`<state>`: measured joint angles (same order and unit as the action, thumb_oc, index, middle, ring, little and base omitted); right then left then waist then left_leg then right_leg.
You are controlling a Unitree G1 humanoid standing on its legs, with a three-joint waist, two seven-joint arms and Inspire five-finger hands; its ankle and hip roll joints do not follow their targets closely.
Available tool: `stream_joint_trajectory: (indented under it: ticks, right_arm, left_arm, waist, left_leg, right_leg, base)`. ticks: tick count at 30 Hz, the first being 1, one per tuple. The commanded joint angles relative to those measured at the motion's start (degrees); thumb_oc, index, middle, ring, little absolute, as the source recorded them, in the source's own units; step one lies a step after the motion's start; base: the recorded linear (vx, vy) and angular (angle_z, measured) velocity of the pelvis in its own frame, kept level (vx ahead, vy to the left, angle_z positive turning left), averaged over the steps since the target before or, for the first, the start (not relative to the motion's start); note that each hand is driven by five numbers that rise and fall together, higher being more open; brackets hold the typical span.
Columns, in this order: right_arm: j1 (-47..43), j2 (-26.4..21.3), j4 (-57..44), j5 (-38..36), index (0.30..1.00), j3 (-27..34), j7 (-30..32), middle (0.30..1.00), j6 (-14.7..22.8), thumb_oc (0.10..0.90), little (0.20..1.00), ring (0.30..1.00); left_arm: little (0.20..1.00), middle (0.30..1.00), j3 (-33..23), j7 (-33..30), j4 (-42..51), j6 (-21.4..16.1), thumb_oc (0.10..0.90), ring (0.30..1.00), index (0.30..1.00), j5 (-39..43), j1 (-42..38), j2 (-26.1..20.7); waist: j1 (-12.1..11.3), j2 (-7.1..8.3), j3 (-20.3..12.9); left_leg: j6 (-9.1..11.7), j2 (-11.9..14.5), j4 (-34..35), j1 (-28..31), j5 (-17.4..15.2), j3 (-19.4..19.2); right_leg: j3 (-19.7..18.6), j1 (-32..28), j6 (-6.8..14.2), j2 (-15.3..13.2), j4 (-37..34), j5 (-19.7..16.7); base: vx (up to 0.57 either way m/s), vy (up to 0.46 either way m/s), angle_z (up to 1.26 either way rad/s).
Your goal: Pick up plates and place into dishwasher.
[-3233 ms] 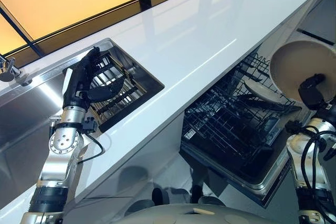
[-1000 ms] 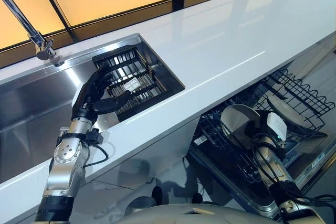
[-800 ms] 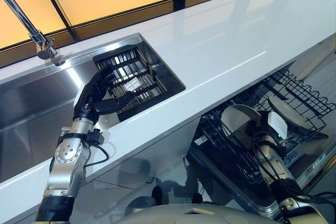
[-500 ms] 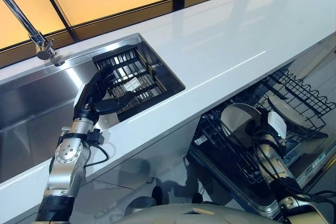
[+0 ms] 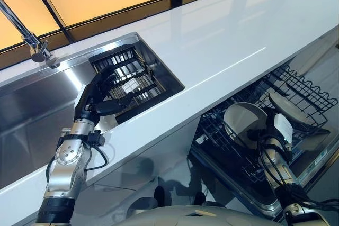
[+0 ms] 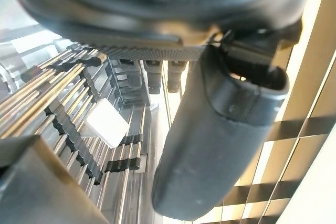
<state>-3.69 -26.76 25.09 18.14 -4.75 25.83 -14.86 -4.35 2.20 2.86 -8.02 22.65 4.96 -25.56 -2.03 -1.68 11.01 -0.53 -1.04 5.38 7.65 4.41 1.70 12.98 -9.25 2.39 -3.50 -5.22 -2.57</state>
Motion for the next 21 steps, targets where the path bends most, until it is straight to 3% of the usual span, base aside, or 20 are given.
stream_joint_trajectory:
  ticks: [1,5,9,15,21]
  right_arm:
    - [-2.37,-2.13,-7.49,-2.56,0.900,1.83,2.57,0.900,5.02,0.800,0.900,0.900]
    - [-2.13,-1.56,-11.29,-8.03,0.900,3.93,4.00,0.900,8.82,0.800,0.900,0.900]
    - [-2.04,-0.99,-16.31,-12.52,0.900,6.75,6.38,0.900,15.57,0.800,0.900,0.900]
    - [-1.56,-0.87,-20.28,-14.27,0.900,11.24,8.65,0.900,23.48,0.800,0.900,0.900]
    - [-1.00,-1.48,-22.17,-14.99,0.900,14.33,9.15,0.900,24.85,0.800,0.900,0.900]
  left_arm:
    - [0.900,0.900,-2.20,-0.19,-0.19,-6.67,0.800,0.900,0.900,1.81,-5.17,-3.26]
    - [0.900,0.900,-2.26,-0.82,-0.51,-6.88,0.800,0.900,0.900,1.74,-5.19,-3.24]
    - [0.900,0.900,-2.38,-1.32,-0.48,-6.95,0.800,0.900,0.900,1.49,-5.04,-3.07]
    - [0.900,0.900,-3.09,-0.77,-1.11,-7.46,0.800,0.900,0.900,1.92,-4.51,-3.01]
    - [0.900,0.900,-3.68,-0.49,-0.99,-6.88,0.800,0.900,0.900,2.32,-4.66,-3.45]
  waist:
    - [0.31,0.11,-1.52]
    - [0.81,0.17,-1.35]
    - [1.36,0.09,-1.16]
    - [2.00,0.10,-1.38]
    - [2.44,0.42,-1.68]
  left_leg:
    - [-0.58,-0.87,-0.38,2.08,-6.23,-4.67]
    - [-0.58,-0.82,-0.38,2.22,-6.34,-5.04]
    - [-0.65,-0.78,-0.38,2.20,-6.38,-5.41]
    - [-0.69,-0.81,-0.38,2.20,-6.70,-6.13]
    - [-0.67,-0.78,-0.38,2.16,-6.75,-6.83]
  right_leg:
    - [-0.31,0.11,1.28,2.26,4.64,5.48]
    - [-0.63,0.10,1.39,2.32,4.54,5.36]
    - [-1.00,0.30,1.46,2.38,4.52,5.28]
    - [-1.40,0.51,1.65,2.45,4.28,5.22]
    - [-1.75,0.57,1.64,2.61,3.94,5.06]
  base:
    - [0.00,0.000,0.00]
    - [0.00,-0.001,-0.02]
    - [-0.01,0.004,-0.08]
    - [-0.01,0.004,-0.04]
    - [0.00,-0.001,-0.01]
